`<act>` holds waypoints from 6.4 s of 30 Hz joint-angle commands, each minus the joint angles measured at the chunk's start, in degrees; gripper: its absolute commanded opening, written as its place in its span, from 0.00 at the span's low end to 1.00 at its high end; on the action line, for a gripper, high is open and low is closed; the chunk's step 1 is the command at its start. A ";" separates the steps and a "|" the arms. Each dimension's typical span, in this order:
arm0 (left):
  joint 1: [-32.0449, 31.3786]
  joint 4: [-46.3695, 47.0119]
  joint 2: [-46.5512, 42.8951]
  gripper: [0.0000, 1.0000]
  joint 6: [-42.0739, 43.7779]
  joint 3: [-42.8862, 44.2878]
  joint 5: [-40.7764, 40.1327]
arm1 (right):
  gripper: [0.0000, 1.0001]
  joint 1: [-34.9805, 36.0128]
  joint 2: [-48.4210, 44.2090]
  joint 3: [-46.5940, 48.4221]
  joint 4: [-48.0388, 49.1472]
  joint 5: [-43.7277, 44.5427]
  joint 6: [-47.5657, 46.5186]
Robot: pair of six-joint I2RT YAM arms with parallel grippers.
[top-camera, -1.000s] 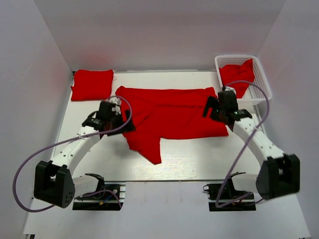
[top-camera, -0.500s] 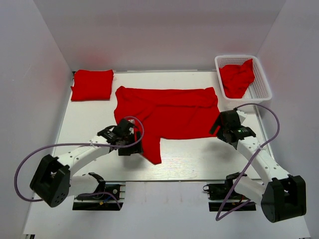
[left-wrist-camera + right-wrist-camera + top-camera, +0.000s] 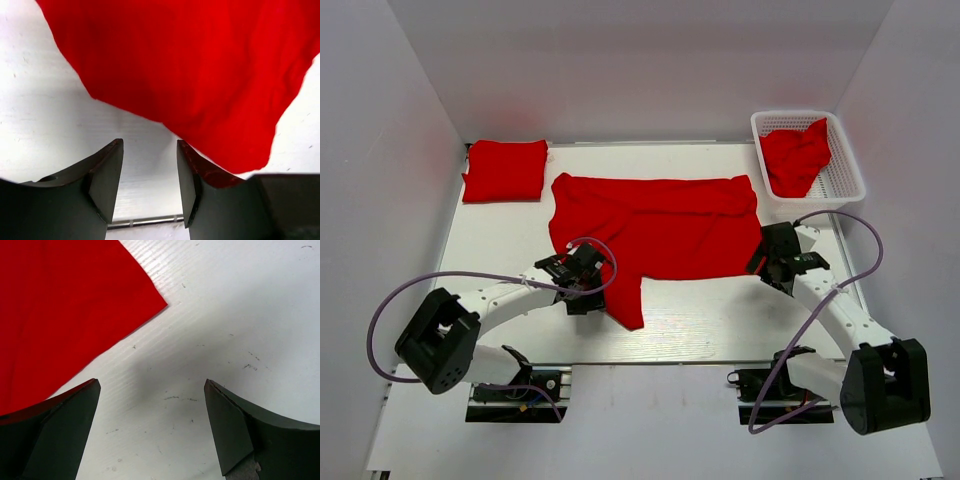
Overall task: Fold and stack the t-shirts
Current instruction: Grap the side of the flattened tshirt closest away from the robot with both arms, then fold the other side of the tshirt into a rectangle
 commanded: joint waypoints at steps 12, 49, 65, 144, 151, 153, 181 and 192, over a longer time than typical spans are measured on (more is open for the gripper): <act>-0.86 8.19 3.24 0.46 0.14 2.35 1.15 | 0.90 -3.03 5.81 1.07 2.13 0.92 -2.73; -0.86 6.52 -4.31 0.00 -1.53 0.42 1.15 | 0.62 -6.73 17.06 -1.48 20.23 -8.22 -2.38; -0.86 1.26 -7.82 0.00 -3.11 1.03 2.73 | 0.03 -6.90 19.70 -2.62 23.75 -8.39 -1.23; 23.48 -4.29 42.09 0.00 19.56 62.20 0.79 | 0.00 -6.73 53.01 54.15 6.43 -4.52 -14.77; 24.01 -4.45 45.53 0.09 20.88 66.24 1.42 | 0.27 -6.82 57.67 58.63 5.03 -6.01 -15.12; 24.01 -4.99 46.32 0.39 20.88 66.78 1.41 | 0.39 -6.82 58.46 59.78 4.50 -6.80 -15.21; 20.67 0.46 28.39 0.90 35.74 42.87 8.97 | 0.90 -3.74 47.38 43.08 13.29 -24.92 -22.68; 20.06 1.08 36.20 0.62 35.21 45.32 10.11 | 0.90 -3.74 49.14 43.52 12.76 -24.13 -22.24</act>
